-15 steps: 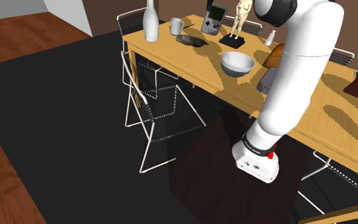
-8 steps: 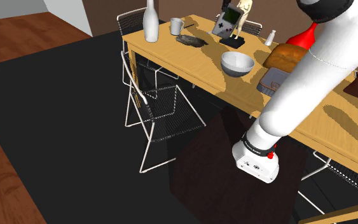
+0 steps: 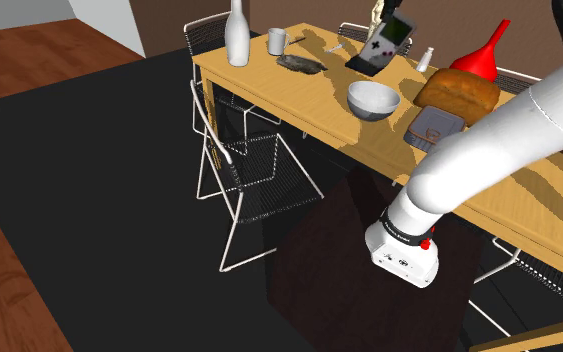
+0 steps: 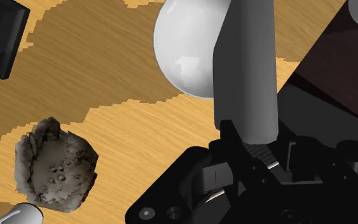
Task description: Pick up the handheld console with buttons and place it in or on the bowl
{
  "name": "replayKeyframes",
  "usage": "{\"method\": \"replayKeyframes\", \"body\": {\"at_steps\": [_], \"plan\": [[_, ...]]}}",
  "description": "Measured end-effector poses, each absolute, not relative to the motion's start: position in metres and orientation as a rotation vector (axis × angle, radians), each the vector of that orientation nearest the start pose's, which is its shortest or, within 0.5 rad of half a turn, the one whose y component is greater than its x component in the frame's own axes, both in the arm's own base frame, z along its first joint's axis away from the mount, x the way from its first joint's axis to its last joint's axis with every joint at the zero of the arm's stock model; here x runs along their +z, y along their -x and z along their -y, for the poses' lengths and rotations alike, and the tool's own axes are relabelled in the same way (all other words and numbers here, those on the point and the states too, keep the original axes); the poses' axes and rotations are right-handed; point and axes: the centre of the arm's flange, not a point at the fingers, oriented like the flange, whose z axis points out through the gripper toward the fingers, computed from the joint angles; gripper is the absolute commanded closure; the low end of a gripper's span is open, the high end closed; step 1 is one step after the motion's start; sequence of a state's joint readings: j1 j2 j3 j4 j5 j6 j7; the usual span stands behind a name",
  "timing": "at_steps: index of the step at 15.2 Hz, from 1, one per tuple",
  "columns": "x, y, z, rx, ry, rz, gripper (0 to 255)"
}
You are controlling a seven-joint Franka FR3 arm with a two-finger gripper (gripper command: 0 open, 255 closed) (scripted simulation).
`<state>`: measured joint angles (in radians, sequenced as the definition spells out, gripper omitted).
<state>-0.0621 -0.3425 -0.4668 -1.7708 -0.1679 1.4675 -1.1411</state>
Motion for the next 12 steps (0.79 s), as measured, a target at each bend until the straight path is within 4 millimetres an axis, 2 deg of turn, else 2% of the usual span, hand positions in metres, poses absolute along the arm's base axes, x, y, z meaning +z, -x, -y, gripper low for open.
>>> {"method": "replayKeyframes", "body": {"at_steps": [1,3,12], "plan": [[0.673,-0.344,0.276,0.014,3.005,0.959,255],[0.669,-0.336,0.275,0.014,3.005,0.959,255],[0.623,-0.333,0.275,0.016,3.005,0.96,255]]}}
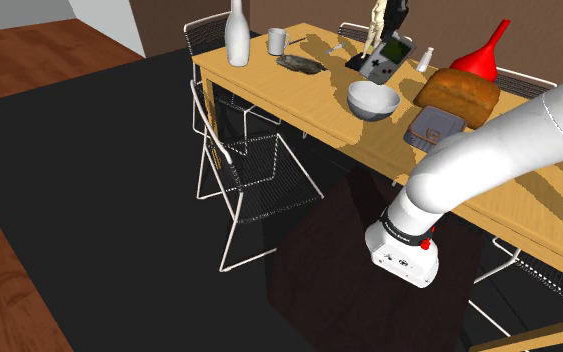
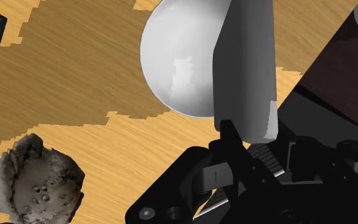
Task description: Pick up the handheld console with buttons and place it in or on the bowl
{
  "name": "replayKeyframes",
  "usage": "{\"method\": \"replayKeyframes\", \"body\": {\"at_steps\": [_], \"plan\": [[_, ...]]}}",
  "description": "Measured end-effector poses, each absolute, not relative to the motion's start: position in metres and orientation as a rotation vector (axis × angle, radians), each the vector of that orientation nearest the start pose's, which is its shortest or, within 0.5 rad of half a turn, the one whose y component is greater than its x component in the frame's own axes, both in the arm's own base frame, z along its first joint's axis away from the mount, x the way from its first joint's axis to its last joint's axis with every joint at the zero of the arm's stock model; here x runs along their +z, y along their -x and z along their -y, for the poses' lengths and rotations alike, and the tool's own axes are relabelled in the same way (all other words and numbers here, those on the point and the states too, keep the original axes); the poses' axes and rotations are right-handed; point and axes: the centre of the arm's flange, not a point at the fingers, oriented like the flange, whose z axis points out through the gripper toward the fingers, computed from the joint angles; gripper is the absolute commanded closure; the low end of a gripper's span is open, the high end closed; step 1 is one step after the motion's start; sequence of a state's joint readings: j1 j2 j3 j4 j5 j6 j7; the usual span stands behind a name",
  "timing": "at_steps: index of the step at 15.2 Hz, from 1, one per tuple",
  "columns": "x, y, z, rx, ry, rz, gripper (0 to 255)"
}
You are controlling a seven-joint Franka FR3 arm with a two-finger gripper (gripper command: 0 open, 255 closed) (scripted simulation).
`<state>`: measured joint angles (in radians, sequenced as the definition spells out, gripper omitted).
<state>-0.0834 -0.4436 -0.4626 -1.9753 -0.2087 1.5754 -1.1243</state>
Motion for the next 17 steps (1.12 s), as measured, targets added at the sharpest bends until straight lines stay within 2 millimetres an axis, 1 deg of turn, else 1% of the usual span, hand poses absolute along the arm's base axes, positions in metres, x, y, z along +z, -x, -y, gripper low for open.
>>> {"method": "replayKeyframes", "body": {"at_steps": [11,13,17], "plan": [[0.564,-0.334,0.274,0.016,3.004,0.96,255],[0.558,-0.333,0.274,0.016,3.005,0.96,255],[0.556,-0.333,0.274,0.016,3.005,0.96,255]]}}
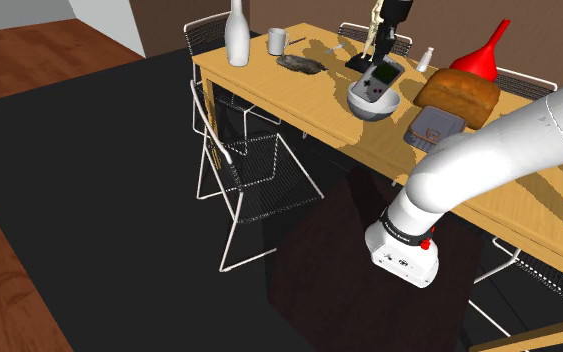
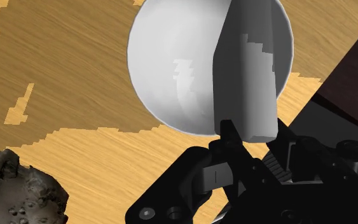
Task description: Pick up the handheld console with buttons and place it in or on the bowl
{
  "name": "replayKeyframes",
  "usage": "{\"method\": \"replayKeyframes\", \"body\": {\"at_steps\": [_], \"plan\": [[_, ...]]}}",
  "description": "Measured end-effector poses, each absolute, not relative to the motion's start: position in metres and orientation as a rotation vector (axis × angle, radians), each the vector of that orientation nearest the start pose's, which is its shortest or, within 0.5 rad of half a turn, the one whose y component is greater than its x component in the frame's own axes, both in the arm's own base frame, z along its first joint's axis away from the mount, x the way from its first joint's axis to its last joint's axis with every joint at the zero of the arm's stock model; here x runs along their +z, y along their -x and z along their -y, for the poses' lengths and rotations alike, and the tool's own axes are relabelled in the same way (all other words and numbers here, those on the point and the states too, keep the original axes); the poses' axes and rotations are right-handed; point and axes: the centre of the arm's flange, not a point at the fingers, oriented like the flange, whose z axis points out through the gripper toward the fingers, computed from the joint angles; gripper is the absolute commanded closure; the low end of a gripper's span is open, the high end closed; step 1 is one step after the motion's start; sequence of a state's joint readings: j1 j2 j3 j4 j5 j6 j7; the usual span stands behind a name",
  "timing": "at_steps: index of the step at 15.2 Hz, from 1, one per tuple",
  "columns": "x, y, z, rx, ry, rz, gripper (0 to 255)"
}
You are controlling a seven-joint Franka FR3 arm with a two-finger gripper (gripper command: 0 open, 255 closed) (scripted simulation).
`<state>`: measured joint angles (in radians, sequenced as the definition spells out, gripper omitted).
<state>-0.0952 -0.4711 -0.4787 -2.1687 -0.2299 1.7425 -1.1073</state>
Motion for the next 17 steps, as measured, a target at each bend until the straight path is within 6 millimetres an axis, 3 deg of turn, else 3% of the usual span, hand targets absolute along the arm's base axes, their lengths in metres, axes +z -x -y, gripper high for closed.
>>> {"method": "replayKeyframes", "body": {"at_steps": [1,2,8,12,17], "plan": [[0.556,-0.333,0.274,0.016,3.005,0.96,255],[0.556,-0.333,0.274,0.016,3.005,0.96,0],[0.556,-0.333,0.274,0.015,3.005,0.96,0],[0.596,-0.333,0.274,0.014,3.006,0.96,0],[0.606,-0.333,0.273,0.015,3.005,0.96,0]]}}
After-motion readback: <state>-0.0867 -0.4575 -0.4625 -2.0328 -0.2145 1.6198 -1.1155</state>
